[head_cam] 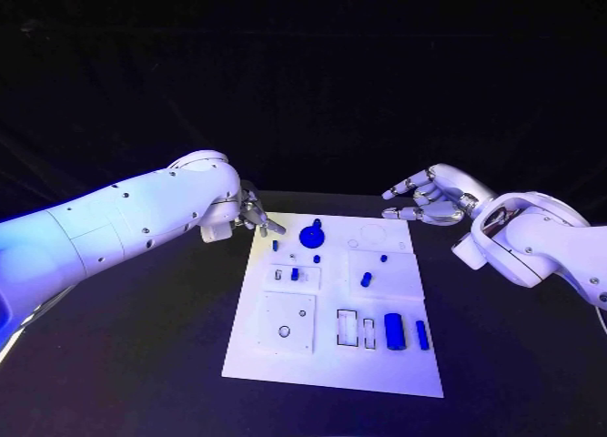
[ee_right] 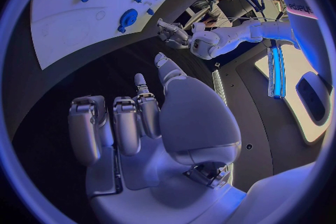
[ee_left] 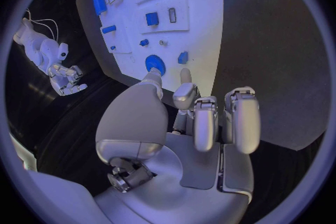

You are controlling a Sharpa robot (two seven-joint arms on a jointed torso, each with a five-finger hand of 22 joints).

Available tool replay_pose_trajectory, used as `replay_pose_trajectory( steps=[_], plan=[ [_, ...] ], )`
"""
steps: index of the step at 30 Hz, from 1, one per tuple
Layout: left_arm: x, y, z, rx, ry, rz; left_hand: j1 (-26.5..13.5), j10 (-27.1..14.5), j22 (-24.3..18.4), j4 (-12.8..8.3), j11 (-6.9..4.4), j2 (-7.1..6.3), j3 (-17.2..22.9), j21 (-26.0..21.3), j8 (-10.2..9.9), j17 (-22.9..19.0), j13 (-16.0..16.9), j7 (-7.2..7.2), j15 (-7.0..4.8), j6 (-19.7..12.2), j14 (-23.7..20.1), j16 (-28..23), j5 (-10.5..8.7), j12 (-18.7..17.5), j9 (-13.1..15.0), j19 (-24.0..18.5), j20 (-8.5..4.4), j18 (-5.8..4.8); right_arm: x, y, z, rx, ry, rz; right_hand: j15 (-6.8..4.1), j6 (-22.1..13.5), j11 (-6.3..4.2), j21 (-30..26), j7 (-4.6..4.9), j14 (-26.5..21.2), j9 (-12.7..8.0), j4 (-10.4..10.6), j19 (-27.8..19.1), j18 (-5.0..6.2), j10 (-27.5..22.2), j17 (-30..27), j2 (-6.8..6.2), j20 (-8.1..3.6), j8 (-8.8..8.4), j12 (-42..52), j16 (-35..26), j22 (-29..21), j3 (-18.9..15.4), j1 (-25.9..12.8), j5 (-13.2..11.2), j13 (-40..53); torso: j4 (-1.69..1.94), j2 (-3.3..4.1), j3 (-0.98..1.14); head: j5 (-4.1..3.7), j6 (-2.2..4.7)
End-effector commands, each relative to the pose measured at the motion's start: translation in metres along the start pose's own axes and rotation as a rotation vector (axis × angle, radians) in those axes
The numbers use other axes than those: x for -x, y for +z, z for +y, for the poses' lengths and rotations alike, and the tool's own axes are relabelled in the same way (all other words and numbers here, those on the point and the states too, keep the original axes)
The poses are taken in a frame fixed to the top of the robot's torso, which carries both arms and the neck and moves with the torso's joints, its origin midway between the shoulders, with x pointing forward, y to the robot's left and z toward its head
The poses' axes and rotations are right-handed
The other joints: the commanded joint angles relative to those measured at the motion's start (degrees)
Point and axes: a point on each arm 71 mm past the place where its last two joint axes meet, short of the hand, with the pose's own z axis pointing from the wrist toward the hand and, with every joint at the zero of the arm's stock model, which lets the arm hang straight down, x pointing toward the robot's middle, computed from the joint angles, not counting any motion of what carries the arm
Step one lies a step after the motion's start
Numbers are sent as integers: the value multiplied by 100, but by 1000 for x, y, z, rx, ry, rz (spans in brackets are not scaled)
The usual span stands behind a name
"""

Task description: Assemble the parts on the task board

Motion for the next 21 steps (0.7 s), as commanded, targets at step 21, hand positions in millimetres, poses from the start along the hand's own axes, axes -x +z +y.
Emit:
replay_pose_trajectory(
  steps=[21],
  plan=[
    [-14, 23, -7, 16, 52, 70, 177, 85, 813, 4, -21, 157, -92, 6, -7, 1509, 65, -47, 3, 217, 614, 18, 44, 89, -51, 330, 7, -9, -4, 2, 3, 11, 3, 18, 3, 26, -20, -23, 4, 549, 6, 6, 314, 90, 193, 1270, 6, 0, -4, -12, -20, 955, -39, -25, 39, 1032, -5, -2, 6, 18, -29]
  ],
)
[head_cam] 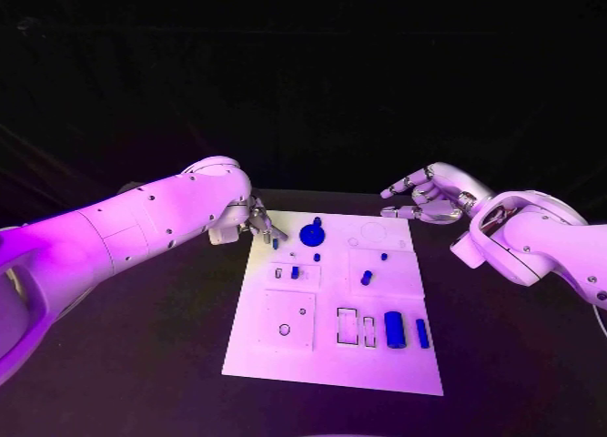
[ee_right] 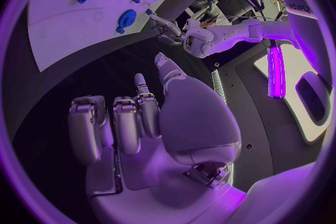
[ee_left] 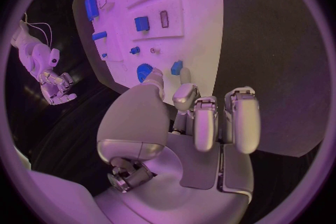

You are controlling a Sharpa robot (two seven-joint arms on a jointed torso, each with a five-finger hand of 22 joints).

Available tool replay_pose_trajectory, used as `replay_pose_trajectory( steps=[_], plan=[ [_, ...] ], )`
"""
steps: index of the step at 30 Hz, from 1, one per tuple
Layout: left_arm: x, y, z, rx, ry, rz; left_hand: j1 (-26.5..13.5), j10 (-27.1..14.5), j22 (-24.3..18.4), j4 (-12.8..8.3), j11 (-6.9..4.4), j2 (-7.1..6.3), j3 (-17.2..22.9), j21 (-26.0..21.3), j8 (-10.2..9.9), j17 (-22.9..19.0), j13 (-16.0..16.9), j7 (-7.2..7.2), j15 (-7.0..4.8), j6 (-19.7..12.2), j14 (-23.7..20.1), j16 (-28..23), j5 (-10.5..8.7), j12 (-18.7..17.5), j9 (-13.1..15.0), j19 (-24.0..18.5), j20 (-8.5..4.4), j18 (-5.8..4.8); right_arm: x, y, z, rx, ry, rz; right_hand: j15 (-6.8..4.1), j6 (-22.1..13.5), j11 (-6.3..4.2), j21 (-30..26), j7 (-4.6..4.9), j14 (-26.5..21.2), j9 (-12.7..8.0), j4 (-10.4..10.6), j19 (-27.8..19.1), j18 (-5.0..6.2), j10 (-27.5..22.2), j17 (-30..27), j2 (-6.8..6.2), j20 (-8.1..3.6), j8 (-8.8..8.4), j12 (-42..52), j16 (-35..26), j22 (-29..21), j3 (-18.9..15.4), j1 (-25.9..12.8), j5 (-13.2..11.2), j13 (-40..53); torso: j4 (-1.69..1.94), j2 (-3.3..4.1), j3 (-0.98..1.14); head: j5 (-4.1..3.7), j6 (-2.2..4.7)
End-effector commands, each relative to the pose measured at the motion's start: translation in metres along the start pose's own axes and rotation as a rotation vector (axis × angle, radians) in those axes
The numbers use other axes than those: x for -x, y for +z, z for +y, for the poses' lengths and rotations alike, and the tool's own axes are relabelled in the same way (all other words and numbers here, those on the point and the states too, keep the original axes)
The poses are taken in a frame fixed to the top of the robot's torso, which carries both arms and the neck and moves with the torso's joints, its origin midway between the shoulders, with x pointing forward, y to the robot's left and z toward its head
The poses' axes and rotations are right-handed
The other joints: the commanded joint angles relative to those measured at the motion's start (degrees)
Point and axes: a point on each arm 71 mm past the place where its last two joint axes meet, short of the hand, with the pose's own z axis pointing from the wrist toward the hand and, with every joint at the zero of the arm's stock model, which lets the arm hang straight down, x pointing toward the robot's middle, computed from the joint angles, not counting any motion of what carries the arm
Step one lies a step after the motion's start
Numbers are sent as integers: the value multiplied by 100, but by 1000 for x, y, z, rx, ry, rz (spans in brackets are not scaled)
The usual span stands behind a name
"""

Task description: Assemble the parts on the task board

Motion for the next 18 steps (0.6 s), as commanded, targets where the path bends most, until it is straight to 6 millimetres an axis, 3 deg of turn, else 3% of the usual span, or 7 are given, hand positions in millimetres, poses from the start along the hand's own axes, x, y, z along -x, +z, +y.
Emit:
replay_pose_trajectory(
  steps=[1, 18],
  plan=[
    [-1, 1, -2, -12, 18, 15, 47, 29, 815, -3, -4, 23, -45, 7, -5, 1509, 6, -22, 1, 52, 614, 18, 22, 35, -10, 331, 6, -9, -2, 0, 1, 5, 0, 13, 3, 26, -20, -23, 4, 549, 7, 7, 314, 90, 193, 1266, 6, 0, -4, -12, -20, 957, -40, -25, 39, 1033, 8, -7, 5, -3, -4],
    [-2, 6, -3, 14, 0, 2, 419, 47, 828, -87, -28, 218, 24, 9, -11, 1509, 2, -44, -23, 99, 614, 18, 37, 46, -47, 335, -21, -11, -2, 0, 1, 7, 1, 18, 3, 26, -20, -23, 4, 549, 7, 7, 314, 90, 193, 1266, 6, 0, -4, -12, -20, 957, -40, -25, 39, 1033, 9, -7, 4, -1, -10]
  ],
)
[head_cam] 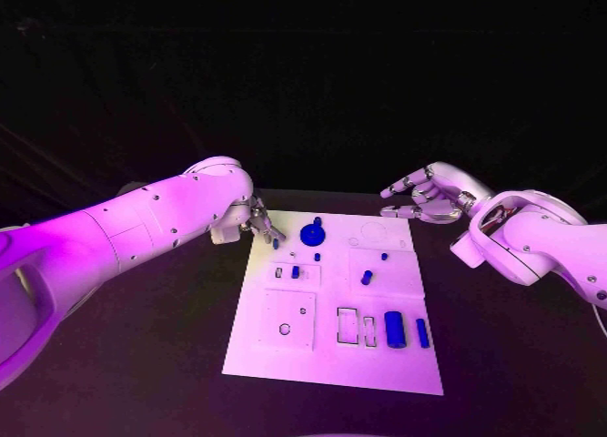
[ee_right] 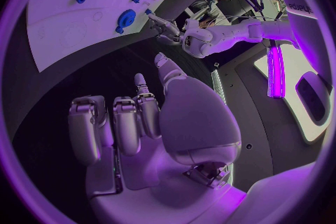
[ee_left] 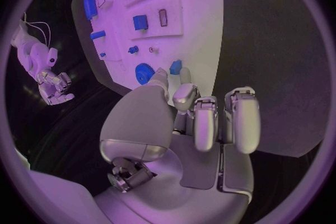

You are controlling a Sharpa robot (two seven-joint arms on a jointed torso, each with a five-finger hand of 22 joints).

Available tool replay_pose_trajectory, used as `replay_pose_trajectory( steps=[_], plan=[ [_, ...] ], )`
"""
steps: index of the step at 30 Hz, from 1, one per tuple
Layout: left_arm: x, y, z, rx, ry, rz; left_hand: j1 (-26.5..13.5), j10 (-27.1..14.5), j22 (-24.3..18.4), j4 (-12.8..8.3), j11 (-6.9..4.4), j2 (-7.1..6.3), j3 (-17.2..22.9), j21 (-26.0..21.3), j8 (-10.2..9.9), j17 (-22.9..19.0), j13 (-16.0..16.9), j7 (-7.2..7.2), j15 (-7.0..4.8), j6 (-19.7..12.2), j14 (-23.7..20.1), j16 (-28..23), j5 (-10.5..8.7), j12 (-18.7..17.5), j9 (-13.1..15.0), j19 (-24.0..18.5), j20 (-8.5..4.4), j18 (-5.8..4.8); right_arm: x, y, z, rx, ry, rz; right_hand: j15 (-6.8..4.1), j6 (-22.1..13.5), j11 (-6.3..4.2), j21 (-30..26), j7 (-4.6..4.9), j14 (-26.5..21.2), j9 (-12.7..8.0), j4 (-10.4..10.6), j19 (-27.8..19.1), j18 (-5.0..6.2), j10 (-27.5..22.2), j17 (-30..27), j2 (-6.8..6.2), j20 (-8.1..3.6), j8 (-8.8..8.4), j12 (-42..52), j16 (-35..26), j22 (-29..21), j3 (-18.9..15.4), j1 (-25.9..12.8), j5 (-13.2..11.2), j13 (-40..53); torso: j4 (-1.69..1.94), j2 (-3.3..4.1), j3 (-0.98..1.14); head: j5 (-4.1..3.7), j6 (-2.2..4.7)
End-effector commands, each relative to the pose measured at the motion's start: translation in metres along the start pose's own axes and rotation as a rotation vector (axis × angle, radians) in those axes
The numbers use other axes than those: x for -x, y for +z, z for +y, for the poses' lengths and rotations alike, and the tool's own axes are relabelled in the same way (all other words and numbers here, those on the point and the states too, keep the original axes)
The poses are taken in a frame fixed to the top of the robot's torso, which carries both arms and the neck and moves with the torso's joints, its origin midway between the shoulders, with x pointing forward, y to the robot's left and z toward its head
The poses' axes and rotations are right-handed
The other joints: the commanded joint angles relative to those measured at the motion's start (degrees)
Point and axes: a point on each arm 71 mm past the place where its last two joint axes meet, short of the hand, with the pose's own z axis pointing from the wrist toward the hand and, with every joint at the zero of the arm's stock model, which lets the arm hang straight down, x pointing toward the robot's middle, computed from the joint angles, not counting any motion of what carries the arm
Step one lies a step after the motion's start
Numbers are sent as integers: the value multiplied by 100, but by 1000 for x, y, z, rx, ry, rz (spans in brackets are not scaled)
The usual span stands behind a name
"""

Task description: Assemble the parts on the task board

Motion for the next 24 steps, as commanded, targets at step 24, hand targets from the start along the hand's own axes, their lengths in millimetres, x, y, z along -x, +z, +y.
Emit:
replay_pose_trajectory(
  steps=[24],
  plan=[
    [-4, 4, -3, 7, -1, 0, 517, 32, 820, -195, -52, 267, 340, -1, -20, 1510, -7, -42, -62, 42, 614, 18, 64, 26, -26, 333, -51, -9, -2, 0, 1, 6, 0, 22, 3, 26, -20, -23, 4, 549, 7, 7, 314, 91, 193, 1267, 6, 0, -4, -12, -20, 958, -40, -25, 39, 1034, 3, 0, 3, -5, -23]
  ],
)
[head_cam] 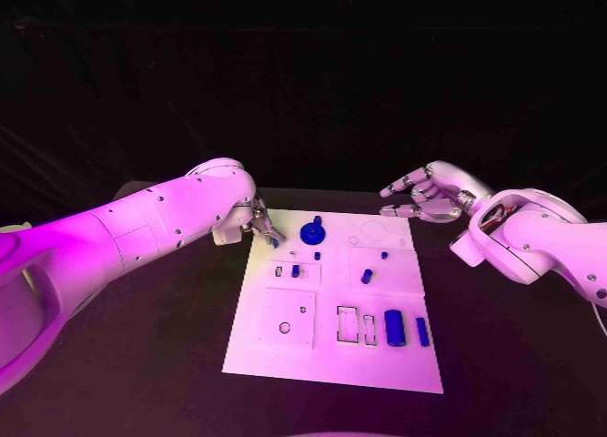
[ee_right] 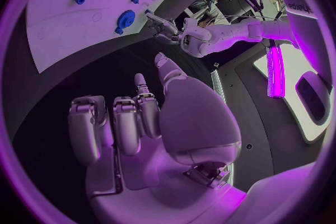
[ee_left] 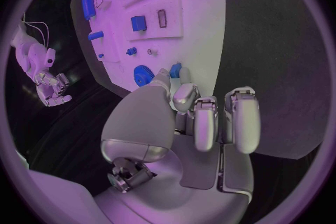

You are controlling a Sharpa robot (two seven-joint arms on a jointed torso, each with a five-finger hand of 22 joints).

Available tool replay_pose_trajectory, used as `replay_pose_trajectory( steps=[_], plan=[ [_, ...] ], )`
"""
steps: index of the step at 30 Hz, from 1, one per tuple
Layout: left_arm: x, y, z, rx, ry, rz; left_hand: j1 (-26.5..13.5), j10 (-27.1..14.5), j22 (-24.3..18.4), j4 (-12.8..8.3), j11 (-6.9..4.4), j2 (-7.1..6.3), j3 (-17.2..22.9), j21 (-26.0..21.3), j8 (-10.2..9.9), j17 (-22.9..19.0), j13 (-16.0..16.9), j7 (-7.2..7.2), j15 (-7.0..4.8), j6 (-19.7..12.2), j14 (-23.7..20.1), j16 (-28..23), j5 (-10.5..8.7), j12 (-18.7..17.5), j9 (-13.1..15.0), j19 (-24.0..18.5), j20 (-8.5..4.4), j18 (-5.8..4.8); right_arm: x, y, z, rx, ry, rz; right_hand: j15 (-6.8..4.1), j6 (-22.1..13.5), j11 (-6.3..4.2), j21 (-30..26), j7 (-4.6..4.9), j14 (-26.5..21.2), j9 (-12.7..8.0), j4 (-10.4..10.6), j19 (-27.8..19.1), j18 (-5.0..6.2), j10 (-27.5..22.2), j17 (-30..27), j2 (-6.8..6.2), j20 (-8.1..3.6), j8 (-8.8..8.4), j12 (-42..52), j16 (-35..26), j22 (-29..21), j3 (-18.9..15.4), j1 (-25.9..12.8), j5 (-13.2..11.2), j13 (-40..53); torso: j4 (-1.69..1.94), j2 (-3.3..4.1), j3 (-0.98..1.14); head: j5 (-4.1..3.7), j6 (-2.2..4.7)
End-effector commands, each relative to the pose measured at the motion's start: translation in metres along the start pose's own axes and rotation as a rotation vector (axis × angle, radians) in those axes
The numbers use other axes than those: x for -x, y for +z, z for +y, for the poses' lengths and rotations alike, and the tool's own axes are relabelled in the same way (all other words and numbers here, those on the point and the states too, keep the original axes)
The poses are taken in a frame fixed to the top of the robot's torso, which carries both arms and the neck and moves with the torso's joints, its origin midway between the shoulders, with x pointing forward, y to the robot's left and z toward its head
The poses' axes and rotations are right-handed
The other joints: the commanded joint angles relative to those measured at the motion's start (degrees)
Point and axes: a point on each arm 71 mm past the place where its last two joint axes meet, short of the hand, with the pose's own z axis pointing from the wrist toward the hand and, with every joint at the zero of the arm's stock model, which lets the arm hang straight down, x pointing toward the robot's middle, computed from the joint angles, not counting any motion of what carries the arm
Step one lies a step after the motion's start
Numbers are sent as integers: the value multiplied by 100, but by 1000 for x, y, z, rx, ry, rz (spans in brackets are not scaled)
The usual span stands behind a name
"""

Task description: Assemble the parts on the task board

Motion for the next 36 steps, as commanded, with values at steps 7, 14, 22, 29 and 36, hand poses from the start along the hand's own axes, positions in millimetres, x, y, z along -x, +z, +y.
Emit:
replay_pose_trajectory(
  steps=[7, 14, 22, 29, 36],
  plan=[
    [-1, 0, -3, -19, -18, 4, 788, -46, 808, -476, -41, 188, 831, -20, -119, 1505, -70, -31, -61, -149, 593, 18, 85, -69, -74, 325, -81, -5, -2, 0, 1, 5, 0, 23, 1, 31, -22, -25, 2, 549, 9, 13, 313, 91, 196, 1268, 22, -1, -3, -7, -21, 953, -49, -24, 55, 1037, -1, 2, -1, 4, -10],
    [-1, 1, -3, -29, -21, 8, 695, -88, 781, -774, 52, -302, 2227, -59, -125, 1505, -186, 92, 24, -210, 593, 18, 487, -185, -79, 311, -18, 4, -3, 0, 1, 5, 0, 29, 1, 31, -22, -22, 2, 550, 9, 14, 316, 90, 201, 1272, 24, -1, -2, 4, -19, 959, -50, -24, 56, 1042, 1, -6, 0, 12, -19],
    [1, -1, 0, -65, -71, -23, 138, 0, 791, -1057, 43, -751, 3361, -68, 100, 1505, -171, 75, 22, -195, 593, 18, 871, -142, 76, 314, -13, 5, -3, 0, 0, 4, 1, 34, 0, 35, -24, -22, 1, 550, 9, 16, 317, 90, 206, 1270, 36, -2, -1, 15, -20, 960, -50, -21, 65, 1047, 8, -12, 2, 22, -6],
    [-5, -15, 5, -117, -95, -45, -127, 72, 822, -1207, 10, -901, 3649, -51, 228, 1505, -126, 41, 1, -147, 593, 18, 1192, -95, 152, 327, -40, -1, -2, -1, -1, -1, 0, 36, 0, 35, -24, -22, 1, 550, 9, 16, 317, 90, 206, 1270, 36, -2, -1, 15, -20, 960, -50, -21, 65, 1047, 35, -39, 31, 24, -19],
    [-15, -35, 8, -176, -90, -62, -233, 52, 827, -1273, -10, -961, 3756, -51, 278, 1505, -254, 17, -14, -109, 593, 18, 1281, -188, 174, 329, -61, -1, -3, -1, -3, -6, 0, 40, -1, 38, -24, -22, 0, 549, 10, 16, 317, 90, 205, 1266, 41, -2, 0, 10, -23, 960, -52, -18, 72, 1044, 68, -60, 48, 24, -44]
  ],
)
